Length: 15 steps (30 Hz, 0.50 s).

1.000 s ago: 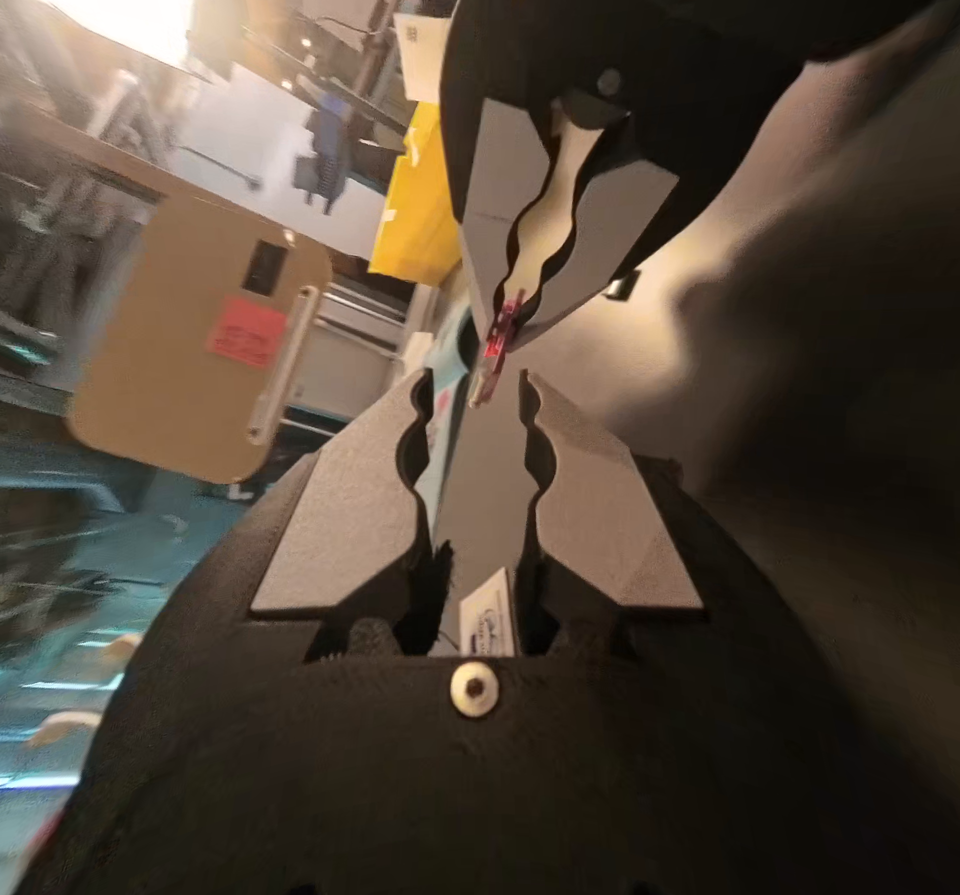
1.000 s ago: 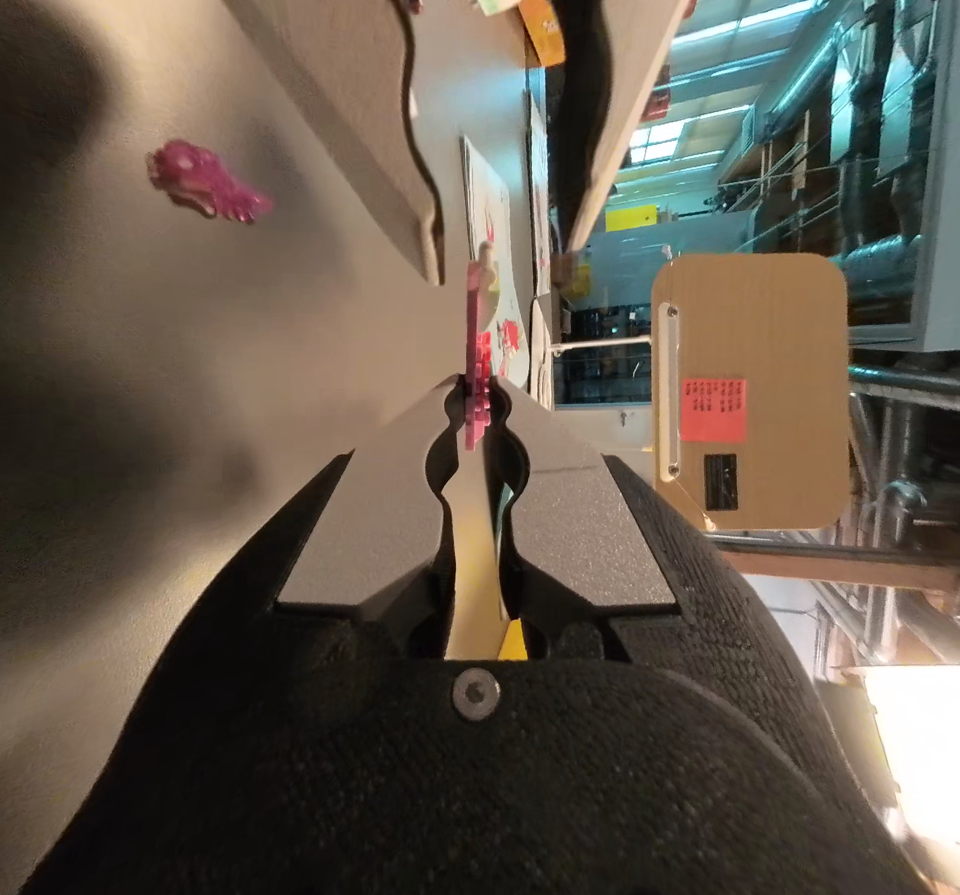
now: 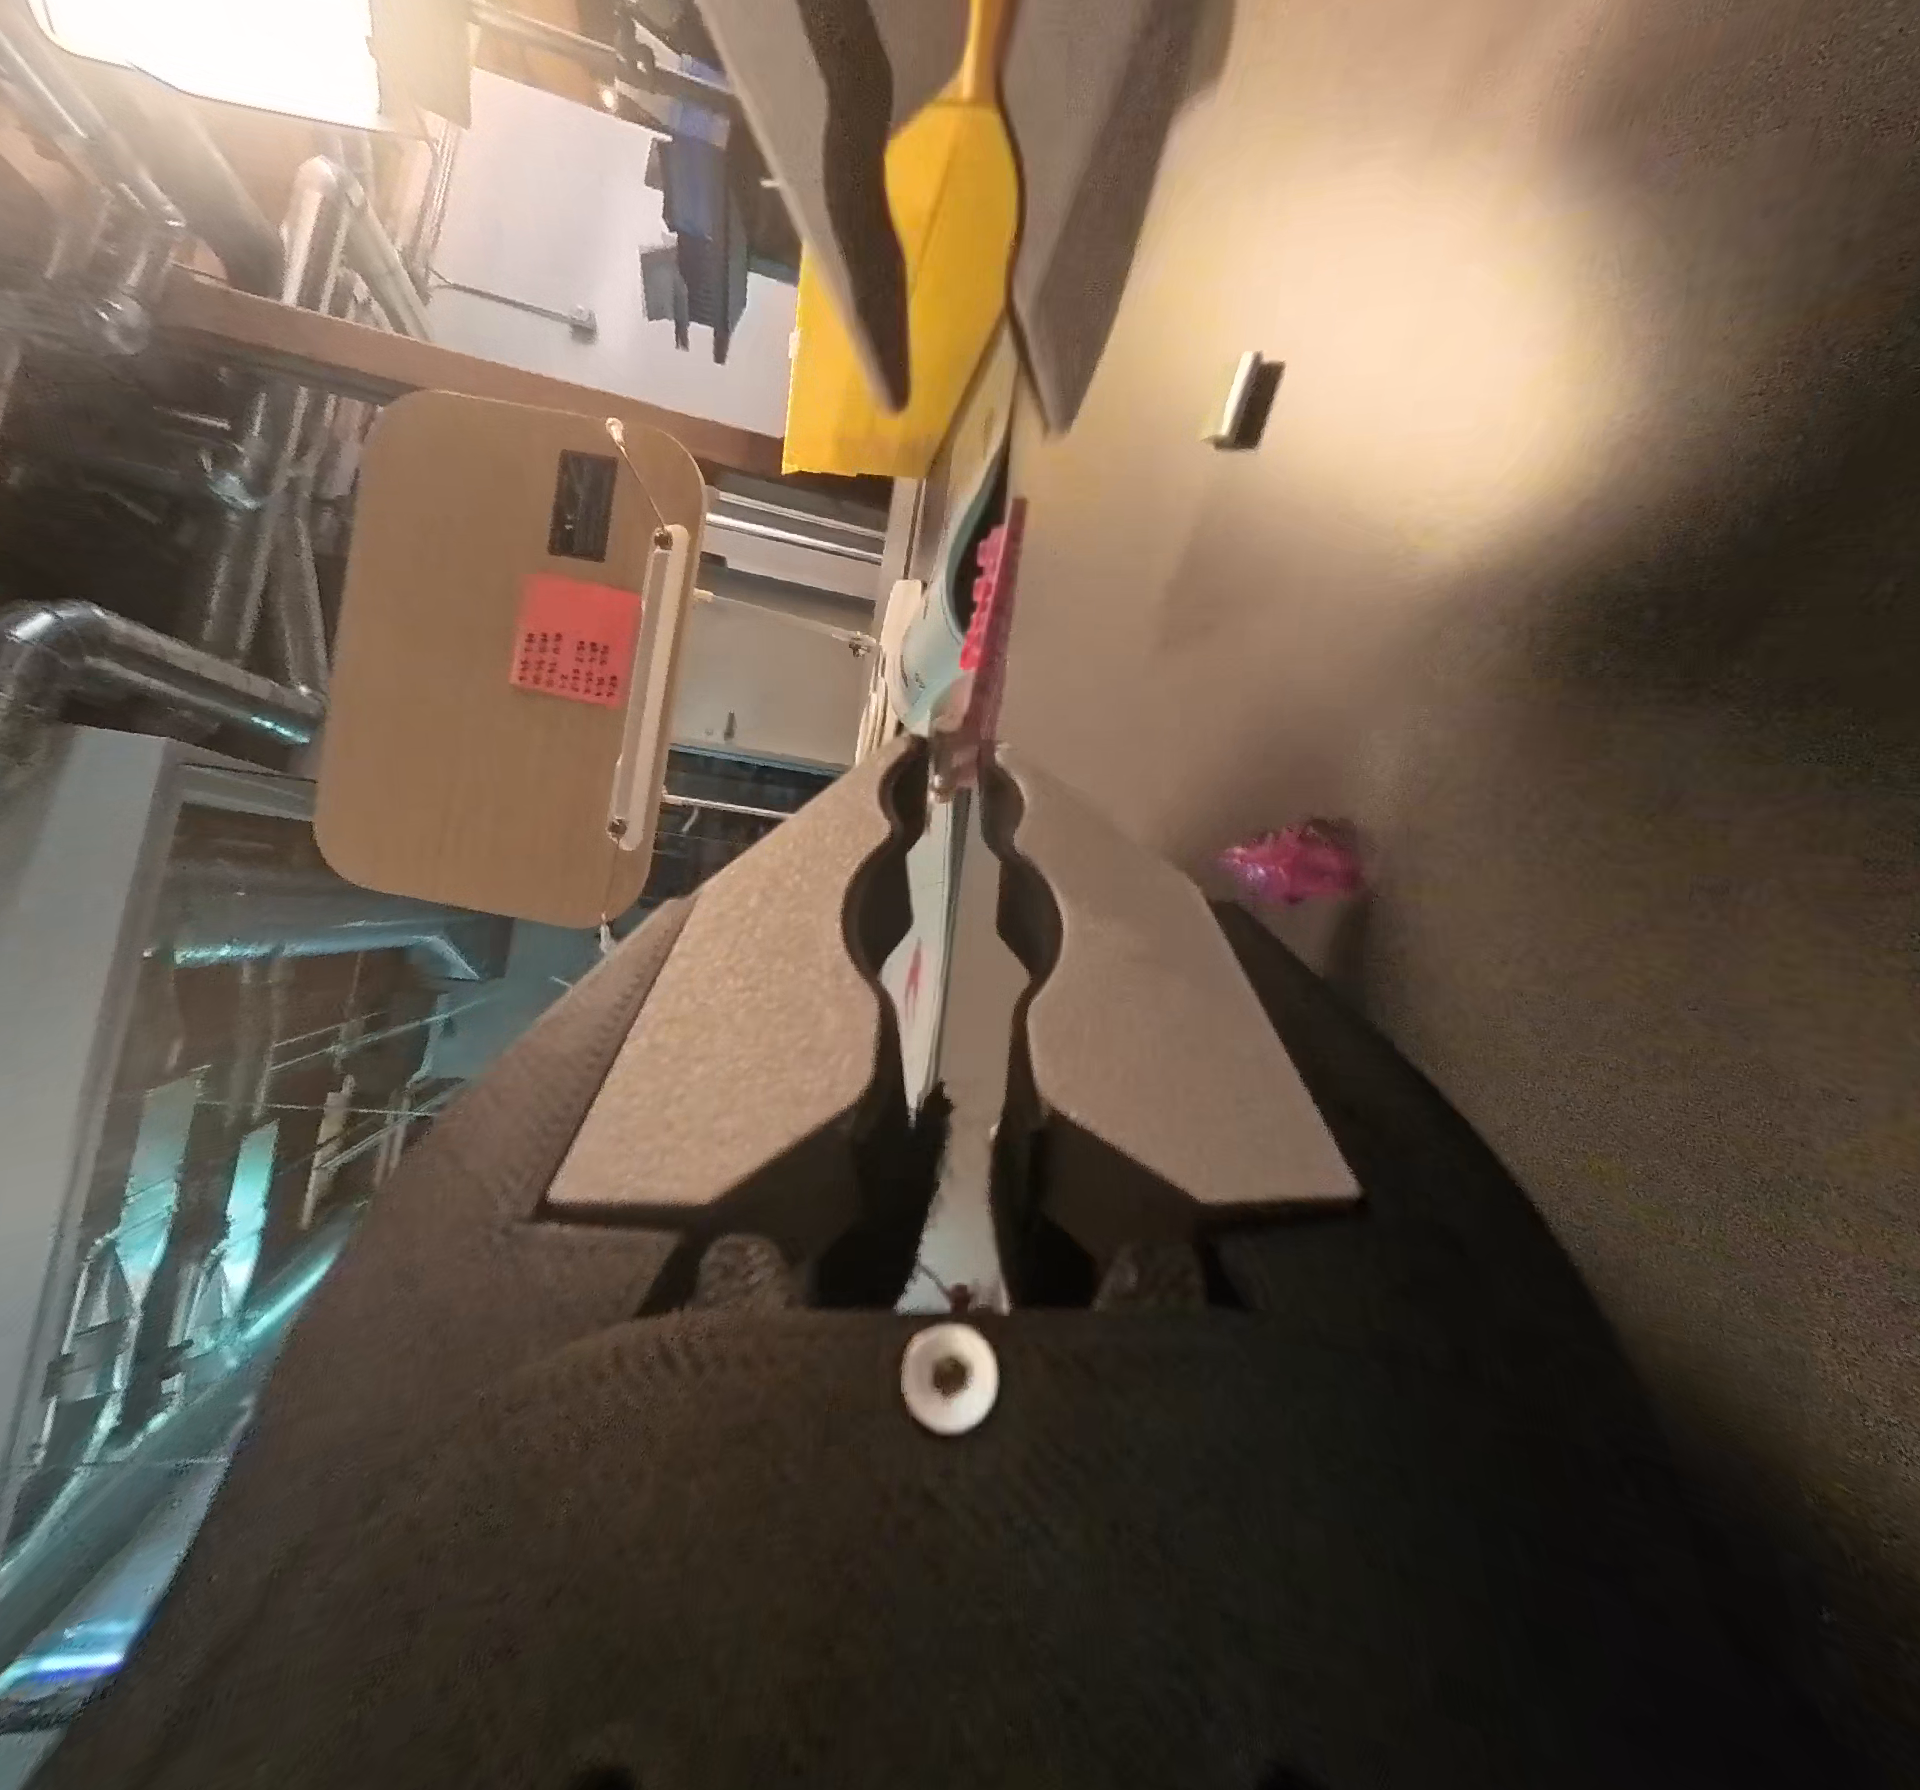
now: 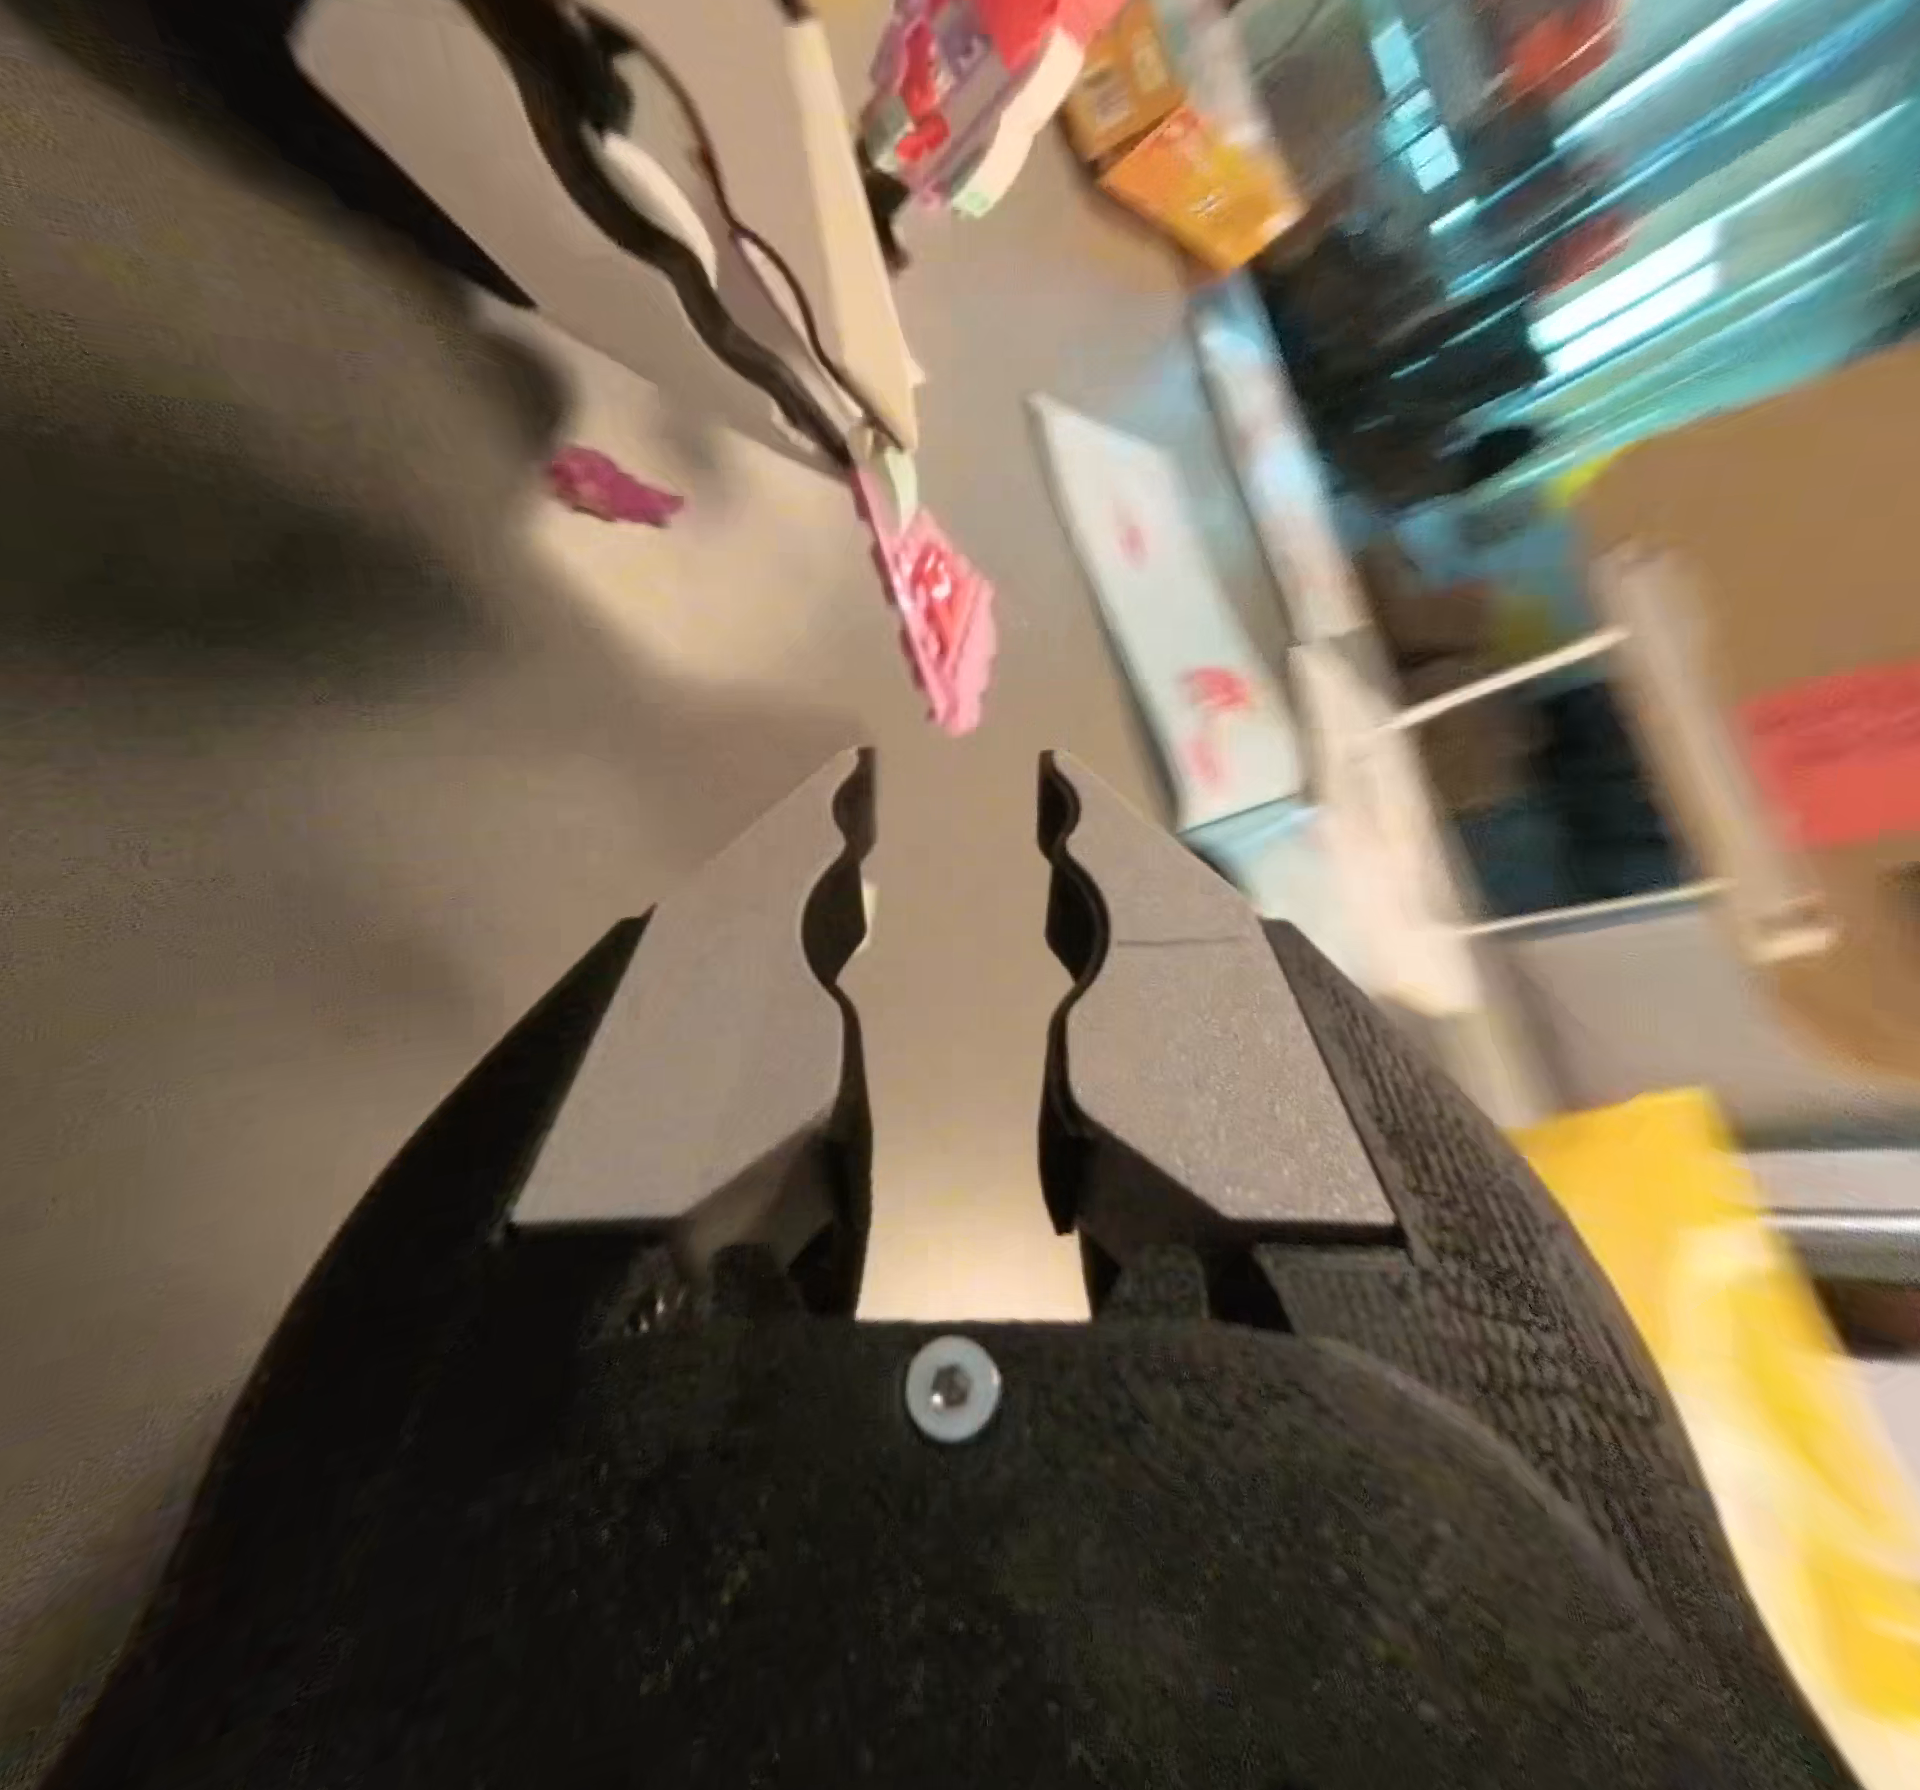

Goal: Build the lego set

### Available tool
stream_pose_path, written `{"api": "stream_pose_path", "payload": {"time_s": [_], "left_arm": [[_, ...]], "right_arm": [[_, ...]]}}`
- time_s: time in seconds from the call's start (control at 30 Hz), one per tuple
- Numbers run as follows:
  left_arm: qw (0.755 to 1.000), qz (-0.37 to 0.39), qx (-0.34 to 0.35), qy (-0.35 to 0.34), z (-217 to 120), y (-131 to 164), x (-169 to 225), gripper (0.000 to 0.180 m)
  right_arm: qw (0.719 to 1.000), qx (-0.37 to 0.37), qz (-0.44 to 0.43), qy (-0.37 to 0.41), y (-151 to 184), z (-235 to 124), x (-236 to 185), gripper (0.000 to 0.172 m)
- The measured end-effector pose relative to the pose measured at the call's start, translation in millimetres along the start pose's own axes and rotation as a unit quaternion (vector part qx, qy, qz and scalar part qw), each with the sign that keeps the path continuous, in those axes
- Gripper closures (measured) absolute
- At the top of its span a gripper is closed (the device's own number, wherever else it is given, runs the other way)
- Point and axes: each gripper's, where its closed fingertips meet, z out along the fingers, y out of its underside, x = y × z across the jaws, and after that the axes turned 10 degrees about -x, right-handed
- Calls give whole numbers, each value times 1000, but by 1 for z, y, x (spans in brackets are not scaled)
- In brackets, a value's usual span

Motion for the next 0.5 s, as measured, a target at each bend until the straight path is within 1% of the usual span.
{"api": "stream_pose_path", "payload": {"time_s": [0.03,0.1,0.17,0.27,0.4,0.5], "left_arm": [[1000,10,5,0,0,-1,1,172],[1000,16,13,4,-1,-3,4,172],[999,27,16,9,-2,-4,8,172],[999,40,16,9,-2,-2,10,172],[999,46,11,7,0,7,8,172],[999,35,6,11,3,16,5,172]], "right_arm": [[996,3,62,-59,9,-6,-5,142],[972,-14,168,-164,27,-13,-16,141],[946,-16,232,-225,34,-17,-23,141],[933,-10,265,-245,38,-13,-22,144],[899,-54,292,-322,43,-5,-37,151],[897,-83,280,-333,48,1,-42,152]]}}
